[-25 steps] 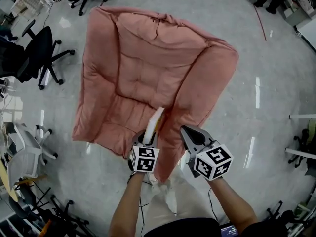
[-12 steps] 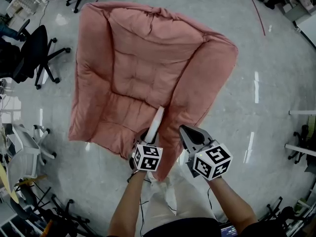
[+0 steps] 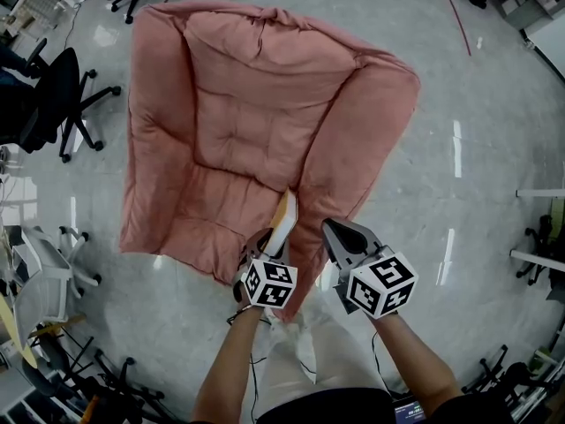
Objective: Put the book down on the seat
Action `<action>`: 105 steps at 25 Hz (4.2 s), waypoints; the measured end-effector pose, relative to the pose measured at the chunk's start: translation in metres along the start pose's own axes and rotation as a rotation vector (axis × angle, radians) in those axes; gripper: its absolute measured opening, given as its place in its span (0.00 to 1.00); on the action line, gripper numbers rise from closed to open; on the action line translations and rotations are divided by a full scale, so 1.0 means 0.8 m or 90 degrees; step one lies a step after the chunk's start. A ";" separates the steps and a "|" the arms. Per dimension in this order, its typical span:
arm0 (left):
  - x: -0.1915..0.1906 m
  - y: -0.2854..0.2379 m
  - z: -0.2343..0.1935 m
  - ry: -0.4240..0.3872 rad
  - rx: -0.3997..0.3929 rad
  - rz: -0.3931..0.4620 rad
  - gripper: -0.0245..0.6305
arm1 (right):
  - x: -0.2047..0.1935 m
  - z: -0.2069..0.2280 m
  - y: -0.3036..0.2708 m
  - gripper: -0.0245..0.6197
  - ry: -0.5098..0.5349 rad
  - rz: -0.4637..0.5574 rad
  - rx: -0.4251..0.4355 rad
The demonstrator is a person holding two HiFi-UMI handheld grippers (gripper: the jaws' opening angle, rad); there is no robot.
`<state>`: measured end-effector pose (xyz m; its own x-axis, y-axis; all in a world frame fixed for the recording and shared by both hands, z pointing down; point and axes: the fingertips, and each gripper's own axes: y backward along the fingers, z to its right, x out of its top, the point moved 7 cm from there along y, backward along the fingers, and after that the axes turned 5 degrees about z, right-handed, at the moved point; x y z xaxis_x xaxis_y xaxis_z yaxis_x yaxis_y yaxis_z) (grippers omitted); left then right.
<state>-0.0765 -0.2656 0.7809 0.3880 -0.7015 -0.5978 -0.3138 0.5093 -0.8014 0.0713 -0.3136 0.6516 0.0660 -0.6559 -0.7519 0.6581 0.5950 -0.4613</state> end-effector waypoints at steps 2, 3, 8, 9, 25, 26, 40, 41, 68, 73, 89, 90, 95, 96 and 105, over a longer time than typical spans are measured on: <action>0.000 -0.001 0.005 -0.003 -0.002 0.001 0.26 | -0.002 0.000 0.002 0.07 0.000 -0.001 -0.001; 0.001 -0.001 0.008 -0.003 -0.004 0.003 0.26 | -0.002 0.000 0.004 0.07 0.000 -0.001 -0.002; 0.002 -0.006 0.026 0.005 -0.048 0.012 0.34 | -0.006 0.005 0.010 0.07 -0.002 -0.002 -0.008; 0.002 -0.007 0.030 0.003 -0.053 0.012 0.35 | -0.007 0.006 0.011 0.07 -0.003 -0.002 -0.009; 0.000 -0.020 0.058 0.000 -0.097 0.018 0.61 | -0.022 0.017 0.026 0.07 -0.013 -0.008 -0.019; -0.001 -0.020 0.059 -0.001 -0.098 0.018 0.62 | -0.022 0.017 0.026 0.07 -0.013 -0.008 -0.019; -0.002 -0.018 0.053 0.003 -0.079 0.017 0.63 | -0.025 0.020 0.032 0.07 -0.012 -0.011 -0.020; -0.002 -0.017 0.053 0.002 -0.078 0.017 0.63 | -0.025 0.019 0.034 0.07 -0.012 -0.010 -0.020; 0.038 0.065 0.045 -0.021 -0.085 0.081 0.54 | 0.014 -0.043 0.071 0.07 0.033 0.026 -0.011; 0.050 0.095 0.043 -0.026 -0.077 0.112 0.37 | 0.022 -0.062 0.088 0.07 0.048 0.032 -0.009; 0.083 0.251 0.030 -0.018 -0.011 0.257 0.04 | 0.044 -0.144 0.135 0.07 0.106 0.079 0.004; 0.083 0.261 0.030 -0.017 -0.013 0.265 0.04 | 0.046 -0.149 0.140 0.07 0.112 0.082 0.005; 0.089 0.321 0.028 -0.010 -0.028 0.317 0.04 | 0.060 -0.182 0.161 0.07 0.140 0.109 0.008; 0.092 0.333 0.024 -0.007 -0.029 0.330 0.04 | 0.064 -0.190 0.163 0.07 0.148 0.116 0.010; 0.092 0.441 0.028 0.050 -0.069 0.417 0.04 | 0.076 -0.260 0.214 0.07 0.189 0.167 0.016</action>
<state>-0.1392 -0.1265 0.4539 0.0252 -0.2999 -0.9536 -0.5499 0.7925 -0.2638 0.0320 -0.1555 0.4291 0.0164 -0.3183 -0.9479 0.6660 0.7106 -0.2271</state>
